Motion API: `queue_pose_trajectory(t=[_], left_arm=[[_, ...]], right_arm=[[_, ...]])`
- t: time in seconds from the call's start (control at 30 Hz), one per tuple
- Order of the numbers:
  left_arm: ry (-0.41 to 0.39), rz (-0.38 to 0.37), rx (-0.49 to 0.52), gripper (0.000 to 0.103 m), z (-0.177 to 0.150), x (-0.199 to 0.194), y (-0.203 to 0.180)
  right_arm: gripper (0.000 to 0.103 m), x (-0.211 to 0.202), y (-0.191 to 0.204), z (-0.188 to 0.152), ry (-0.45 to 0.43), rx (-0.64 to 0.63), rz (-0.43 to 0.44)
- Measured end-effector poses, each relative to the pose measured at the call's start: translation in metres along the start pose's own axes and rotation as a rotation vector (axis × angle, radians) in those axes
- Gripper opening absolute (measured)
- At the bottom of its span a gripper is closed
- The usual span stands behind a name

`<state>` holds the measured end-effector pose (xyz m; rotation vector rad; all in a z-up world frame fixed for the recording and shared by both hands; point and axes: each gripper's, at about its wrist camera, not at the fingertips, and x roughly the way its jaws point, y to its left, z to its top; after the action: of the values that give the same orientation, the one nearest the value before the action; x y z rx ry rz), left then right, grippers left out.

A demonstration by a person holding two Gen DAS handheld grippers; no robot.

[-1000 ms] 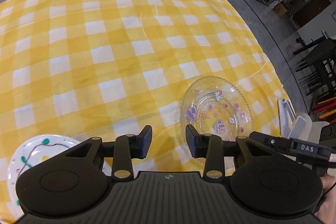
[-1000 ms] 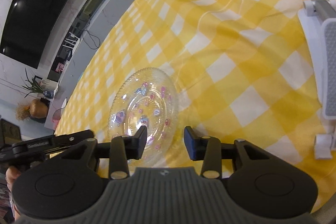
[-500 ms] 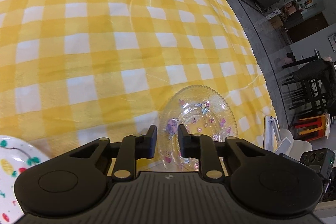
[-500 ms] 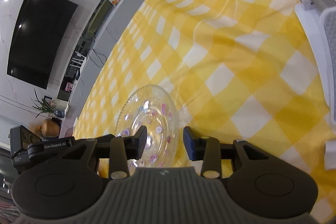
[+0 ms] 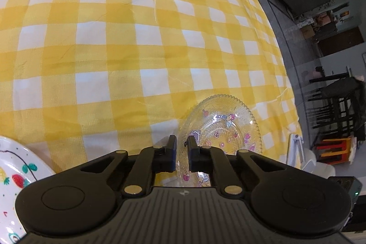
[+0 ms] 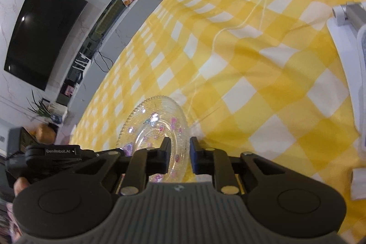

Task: Organize plates and bowls
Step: 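Close the left tool on the glass plate rim while the right tool grips its other side, then lift the glass plate with both tools and carry it toward the white plates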

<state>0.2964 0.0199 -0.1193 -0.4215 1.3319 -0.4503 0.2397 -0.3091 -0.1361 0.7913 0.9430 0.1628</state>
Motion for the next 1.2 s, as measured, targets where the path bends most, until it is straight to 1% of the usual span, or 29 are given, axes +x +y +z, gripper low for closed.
queue_pose_trajectory(t=[0.1,0.2,0.37,0.53,0.63,0.7,0.83,0.97,1.1,1.2], left_arm=[[0.029,0.005,-0.032,0.010,-0.001,-0.001,0.002],[0.033,0.008,-0.057,0.010,-0.004,-0.004,0.006],[0.039,0.031,-0.028,0.010,-0.015,-0.010,0.002],[0.065,-0.024,-0.082,0.010,-0.027,-0.016,0.008],[0.063,-0.008,-0.050,0.009,-0.031,-0.022,0.002],[0.076,0.017,-0.037,0.009,-0.033,-0.024,-0.001],[0.106,0.026,-0.027,0.010,-0.037,-0.029,-0.001],[0.184,0.067,0.017,0.011,-0.042,-0.026,-0.007],[0.213,0.099,0.055,0.011,-0.050,-0.023,-0.014],[0.240,0.114,0.065,0.012,-0.055,-0.019,-0.017]], right_arm=[[0.017,-0.002,0.006,-0.003,0.008,-0.034,-0.027],[0.016,-0.004,0.005,-0.005,0.032,-0.008,-0.013],[0.016,-0.012,0.008,-0.015,0.051,-0.012,-0.003],[0.016,-0.030,0.005,-0.026,0.057,0.017,0.009],[0.016,-0.040,0.009,-0.034,0.057,0.007,0.014],[0.016,-0.044,0.012,-0.040,0.069,-0.005,0.018],[0.016,-0.052,0.016,-0.053,0.082,-0.018,0.018],[0.016,-0.060,0.019,-0.065,0.090,-0.026,0.013],[0.016,-0.067,0.025,-0.075,0.087,-0.067,-0.015],[0.016,-0.072,0.022,-0.084,0.099,-0.059,-0.027]])
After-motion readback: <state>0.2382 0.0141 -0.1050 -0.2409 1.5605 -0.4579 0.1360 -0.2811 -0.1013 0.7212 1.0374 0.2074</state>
